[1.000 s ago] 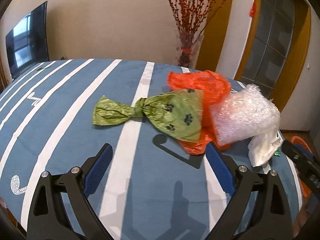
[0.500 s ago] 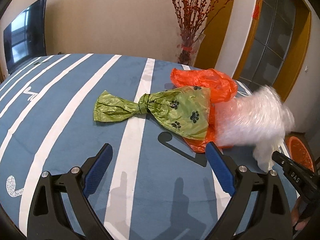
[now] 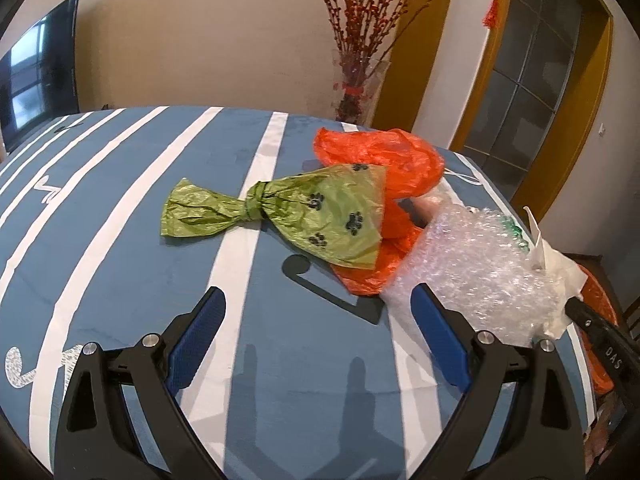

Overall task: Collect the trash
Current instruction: 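Move both open tools back over the remaining bags on the table, then grasp the white paper bag with the right tool while the left tool grasps bubble wrap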

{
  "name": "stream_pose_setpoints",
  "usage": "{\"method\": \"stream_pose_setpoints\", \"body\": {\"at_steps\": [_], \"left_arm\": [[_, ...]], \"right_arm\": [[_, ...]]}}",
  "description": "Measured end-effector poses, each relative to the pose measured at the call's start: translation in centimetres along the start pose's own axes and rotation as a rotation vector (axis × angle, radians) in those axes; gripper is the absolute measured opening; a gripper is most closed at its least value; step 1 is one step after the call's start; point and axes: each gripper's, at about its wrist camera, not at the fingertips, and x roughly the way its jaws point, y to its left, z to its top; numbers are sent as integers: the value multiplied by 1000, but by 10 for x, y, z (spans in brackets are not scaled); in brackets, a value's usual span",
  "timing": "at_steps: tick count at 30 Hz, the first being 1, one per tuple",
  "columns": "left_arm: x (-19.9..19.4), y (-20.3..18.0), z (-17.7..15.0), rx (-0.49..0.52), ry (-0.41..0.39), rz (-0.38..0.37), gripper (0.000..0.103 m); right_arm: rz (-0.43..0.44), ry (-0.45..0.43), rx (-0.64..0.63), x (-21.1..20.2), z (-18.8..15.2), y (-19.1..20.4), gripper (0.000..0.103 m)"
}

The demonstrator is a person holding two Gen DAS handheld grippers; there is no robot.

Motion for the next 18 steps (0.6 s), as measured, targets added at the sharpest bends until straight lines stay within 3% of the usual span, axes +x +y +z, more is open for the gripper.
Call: {"method": "stream_pose_setpoints", "body": {"at_steps": [8,18], "left_arm": [[-3,-30,-2,42,4,-44,93],[7,-75,-9,114,32,-70,93]], "right_arm": [[-57,-39,28,-13,2,-26,3],[-44,-70,73,-34,-2,-51,3]]}}
